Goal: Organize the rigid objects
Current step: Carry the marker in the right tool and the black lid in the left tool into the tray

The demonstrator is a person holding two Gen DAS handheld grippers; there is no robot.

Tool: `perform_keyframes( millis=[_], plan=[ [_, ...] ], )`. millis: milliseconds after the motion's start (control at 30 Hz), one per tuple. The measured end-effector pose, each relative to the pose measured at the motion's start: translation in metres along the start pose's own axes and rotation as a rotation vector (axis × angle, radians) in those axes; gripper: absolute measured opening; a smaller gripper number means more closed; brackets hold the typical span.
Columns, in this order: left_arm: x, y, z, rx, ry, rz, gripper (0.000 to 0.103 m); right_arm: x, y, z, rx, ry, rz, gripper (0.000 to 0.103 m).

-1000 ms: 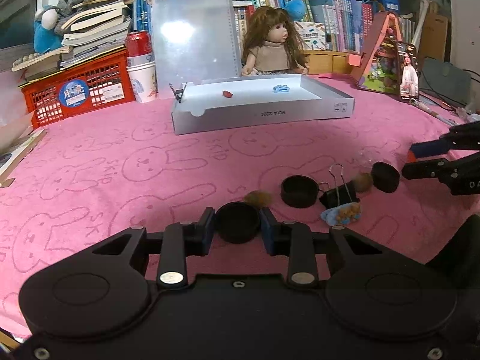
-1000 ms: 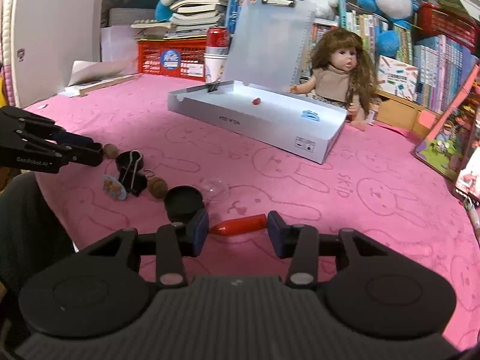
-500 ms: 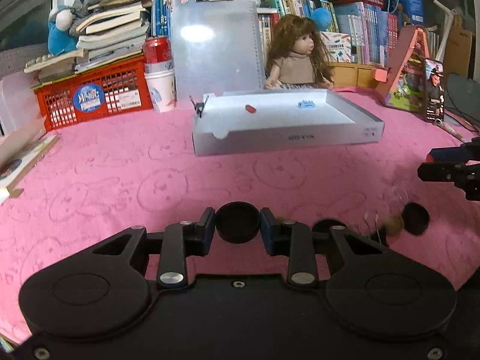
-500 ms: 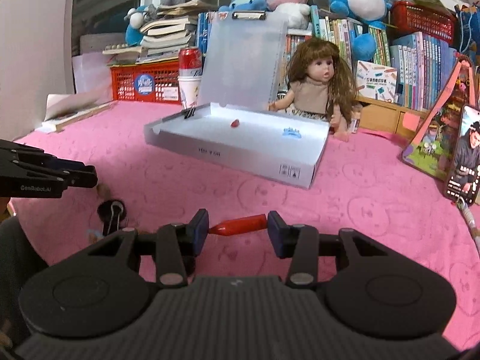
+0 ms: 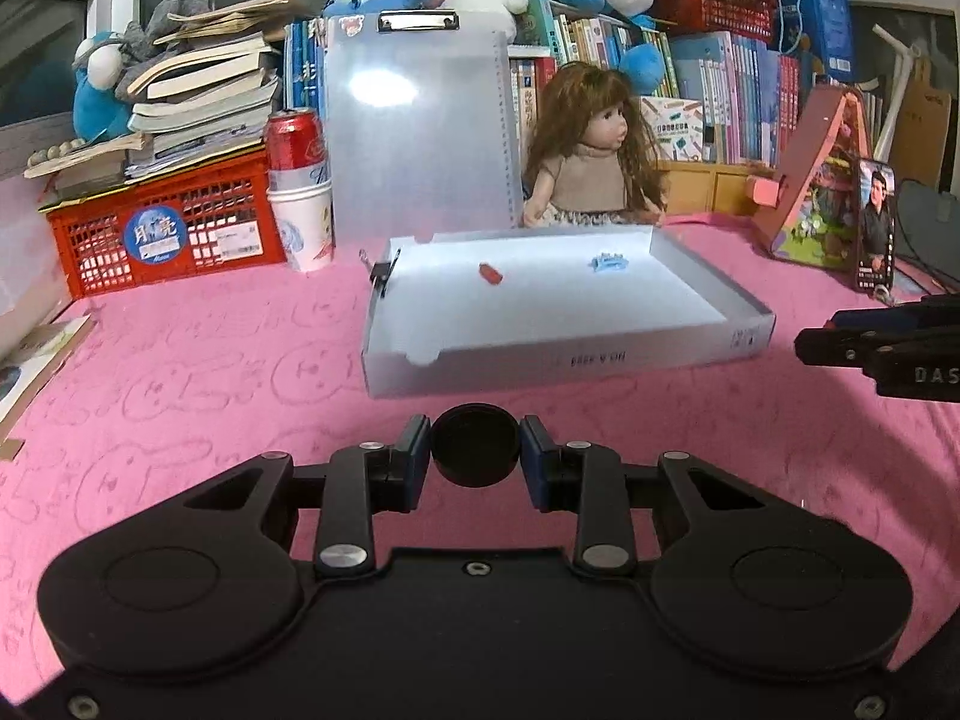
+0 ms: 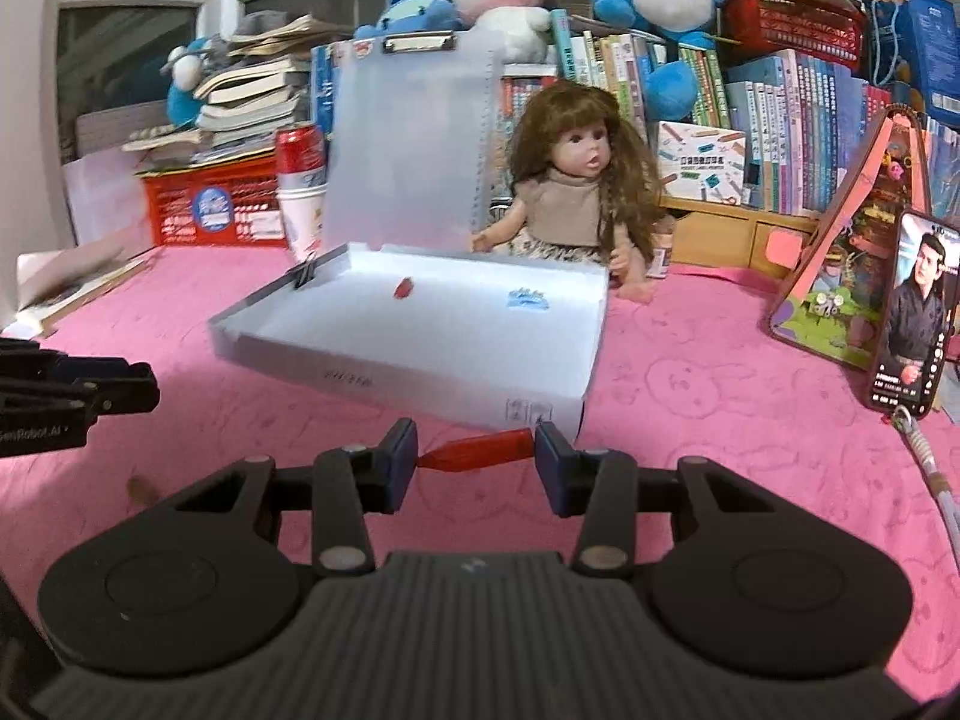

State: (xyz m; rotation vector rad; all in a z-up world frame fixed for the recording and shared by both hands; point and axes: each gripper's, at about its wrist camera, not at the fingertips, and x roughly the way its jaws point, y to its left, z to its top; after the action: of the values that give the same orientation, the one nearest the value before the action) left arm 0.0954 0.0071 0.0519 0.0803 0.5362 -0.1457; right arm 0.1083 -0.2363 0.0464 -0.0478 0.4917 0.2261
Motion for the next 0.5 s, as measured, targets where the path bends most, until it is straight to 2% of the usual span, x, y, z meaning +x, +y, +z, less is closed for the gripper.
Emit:
perform_keyframes(
  millis=[500],
  plan=[
    [0.046,-0.009,0.041,-0.040,0.000,-0.006,0.031,0.043,-0.006,0.028,0.097,0.028,-0.026,0.048]
  ],
)
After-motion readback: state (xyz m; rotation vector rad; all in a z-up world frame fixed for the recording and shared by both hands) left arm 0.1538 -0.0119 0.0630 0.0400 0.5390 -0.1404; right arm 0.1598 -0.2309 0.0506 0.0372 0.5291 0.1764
